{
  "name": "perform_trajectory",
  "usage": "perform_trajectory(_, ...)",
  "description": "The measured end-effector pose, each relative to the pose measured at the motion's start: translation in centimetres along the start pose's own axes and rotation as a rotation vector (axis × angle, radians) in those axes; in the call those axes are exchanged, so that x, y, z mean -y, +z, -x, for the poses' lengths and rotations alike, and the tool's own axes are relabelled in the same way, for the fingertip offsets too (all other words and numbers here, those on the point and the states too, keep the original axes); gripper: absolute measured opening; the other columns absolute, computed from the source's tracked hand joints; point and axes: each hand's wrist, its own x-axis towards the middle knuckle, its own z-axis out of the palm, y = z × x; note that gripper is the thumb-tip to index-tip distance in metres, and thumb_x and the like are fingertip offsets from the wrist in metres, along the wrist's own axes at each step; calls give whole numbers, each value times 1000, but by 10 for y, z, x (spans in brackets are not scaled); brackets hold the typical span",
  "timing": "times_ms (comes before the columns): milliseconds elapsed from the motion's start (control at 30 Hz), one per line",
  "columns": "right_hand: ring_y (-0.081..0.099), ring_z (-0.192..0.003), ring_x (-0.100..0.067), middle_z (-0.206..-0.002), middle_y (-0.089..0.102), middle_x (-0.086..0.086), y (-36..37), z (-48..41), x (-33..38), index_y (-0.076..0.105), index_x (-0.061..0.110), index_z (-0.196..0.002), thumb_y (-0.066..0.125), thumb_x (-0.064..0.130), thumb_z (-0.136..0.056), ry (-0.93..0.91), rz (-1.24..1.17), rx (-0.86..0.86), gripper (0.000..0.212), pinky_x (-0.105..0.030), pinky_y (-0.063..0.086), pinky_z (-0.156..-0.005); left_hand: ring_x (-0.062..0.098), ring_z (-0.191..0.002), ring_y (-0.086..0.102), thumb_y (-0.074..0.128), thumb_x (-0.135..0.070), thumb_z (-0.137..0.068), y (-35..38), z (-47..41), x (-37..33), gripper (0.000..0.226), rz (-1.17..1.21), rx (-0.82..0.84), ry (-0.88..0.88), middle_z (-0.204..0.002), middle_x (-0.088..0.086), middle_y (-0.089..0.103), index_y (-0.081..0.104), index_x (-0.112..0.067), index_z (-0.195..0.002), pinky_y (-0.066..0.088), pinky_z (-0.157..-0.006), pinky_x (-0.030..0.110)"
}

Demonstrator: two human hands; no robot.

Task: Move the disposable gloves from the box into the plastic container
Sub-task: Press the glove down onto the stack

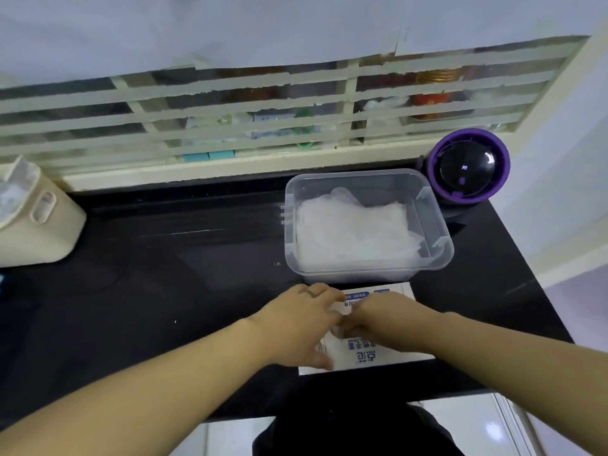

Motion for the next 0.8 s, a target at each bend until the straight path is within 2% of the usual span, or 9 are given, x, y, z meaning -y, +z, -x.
perform_trajectory(67, 54, -84, -15, -100, 64, -1, -6, 4, -4, 70, 28, -114, 45, 42, -98, -48, -33, -102, 32, -29, 44, -74, 23, -146, 9, 61, -58, -84, 6, -1, 3, 70, -27, 37, -26, -160, 2, 10, 43, -24, -142, 15, -119, 40)
perform_trajectory(167, 48, -73, -19, -89, 55, -6, -9, 6, -9, 71, 24, -107, 42, 39, -93, -96, 124, -208, 36, -33, 43, -59, 23, -147, 4, 62, -52, -87, 10, 0, 7, 59, 33, 53, -16, -161, 2, 5, 46, -30, -139, 16, -119, 42)
perform_trajectory(233, 52, -66, -19, -85, 56, -3, -3, 4, -15, 70, 28, -101, 64, 32, -84, -144, 276, -203, 19, -30, 43, -53, 21, -147, 2, 62, -48, -88, 12, -2, 8, 53, 76, 58, -9, -161, 2, 3, 48, -33, -137, 17, -119, 41)
perform_trajectory(267, 54, -66, -18, -86, 58, -2, 3, 2, -17, 70, 30, -101, 75, 29, -77, -167, 317, -204, 24, -29, 43, -55, 21, -147, 1, 62, -48, -88, 14, -2, 8, 52, 86, 62, -12, -161, 1, 2, 48, -34, -137, 17, -119, 42)
perform_trajectory(433, 58, -59, -21, -77, 60, -4, 8, -11, -19, 76, 26, -86, 86, 26, -66, -228, 266, -251, 23, -33, 50, -53, 20, -147, 0, 62, -46, -89, 18, -3, 11, 51, 146, 93, -48, -161, -1, -1, 47, -37, -136, 15, -119, 42)
perform_trajectory(567, 60, -64, -17, -79, 62, 1, 13, -13, -22, 76, 25, -84, 87, 29, -66, -181, 279, -215, 21, -31, 53, -59, 16, -146, 9, 66, -47, -85, 22, -1, 13, 69, 205, 18, -70, -160, -7, 3, 33, -32, -144, 15, -119, 37)
perform_trajectory(700, 58, -94, -22, -109, 60, -1, 13, -7, -24, 67, 22, -115, 59, 24, -94, -178, 289, -123, 22, -34, 46, -82, 12, -147, 9, 69, -51, -82, 26, 1, 16, 89, 255, 2, -114, -161, -12, 1, 18, -31, -152, 10, -121, 34)
perform_trajectory(733, 57, -96, -22, -111, 58, -1, 12, -4, -24, 65, 22, -117, 55, 24, -96, -181, 290, -121, 24, -32, 42, -82, 12, -147, 8, 69, -53, -81, 26, 1, 16, 94, 265, 12, -128, -161, -12, -1, 13, -30, -154, 10, -121, 34)
perform_trajectory(800, 56, -82, -19, -96, 55, 2, 7, 0, -23, 63, 29, -116, 60, 27, -92, -198, 287, -168, 24, -28, 37, -70, 12, -148, 5, 68, -55, -81, 28, 1, 18, 103, 284, 33, -148, -162, -12, -4, 3, -28, -155, 8, -122, 35)
